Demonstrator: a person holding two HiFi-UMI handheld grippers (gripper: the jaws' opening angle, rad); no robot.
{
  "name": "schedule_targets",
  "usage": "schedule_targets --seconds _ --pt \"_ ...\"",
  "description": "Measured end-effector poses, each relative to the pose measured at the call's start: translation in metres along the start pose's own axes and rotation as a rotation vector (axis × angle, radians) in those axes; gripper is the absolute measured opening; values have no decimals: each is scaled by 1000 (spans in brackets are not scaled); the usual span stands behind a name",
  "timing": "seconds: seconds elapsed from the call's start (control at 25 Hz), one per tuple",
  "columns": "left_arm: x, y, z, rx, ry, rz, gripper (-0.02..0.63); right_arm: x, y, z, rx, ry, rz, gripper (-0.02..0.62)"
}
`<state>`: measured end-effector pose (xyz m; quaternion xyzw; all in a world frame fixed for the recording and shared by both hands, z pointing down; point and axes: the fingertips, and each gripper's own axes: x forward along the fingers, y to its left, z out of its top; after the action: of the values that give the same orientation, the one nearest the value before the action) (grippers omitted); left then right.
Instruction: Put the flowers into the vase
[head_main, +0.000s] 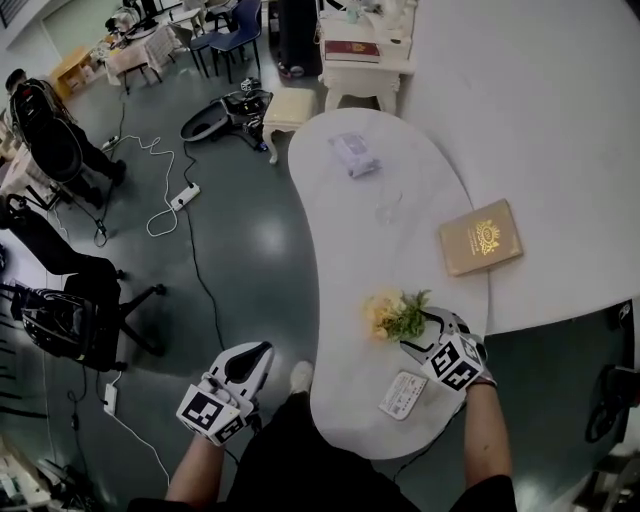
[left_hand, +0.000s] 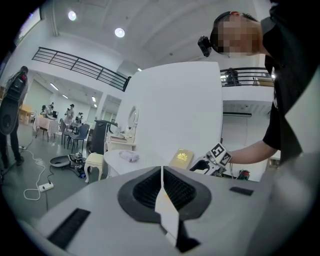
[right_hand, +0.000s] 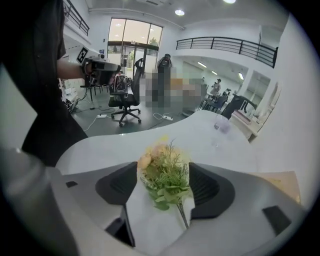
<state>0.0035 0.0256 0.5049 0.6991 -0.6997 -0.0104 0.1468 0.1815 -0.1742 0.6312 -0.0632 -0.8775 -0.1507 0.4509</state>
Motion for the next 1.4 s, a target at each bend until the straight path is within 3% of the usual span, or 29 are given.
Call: schedule_targets --seconds 0.4,0.64,1.08,1.24,1.4 --pt "28 29 -6 -72 20 -26 20 62 -5 -34 -61 259 105 347" --pt "35 46 -14 -78 49 -28 20 91 -7 -44 -81 337 149 348" --pt "41 69 -24 -122 71 -17 20 112 2 -48 -104 384 222 345" --pt "41 73 -21 -150 55 -15 20 112 6 -47 -102 377 221 280" --pt "40 71 -17 -112 56 -20 20 107 4 -41 -88 333 172 222"
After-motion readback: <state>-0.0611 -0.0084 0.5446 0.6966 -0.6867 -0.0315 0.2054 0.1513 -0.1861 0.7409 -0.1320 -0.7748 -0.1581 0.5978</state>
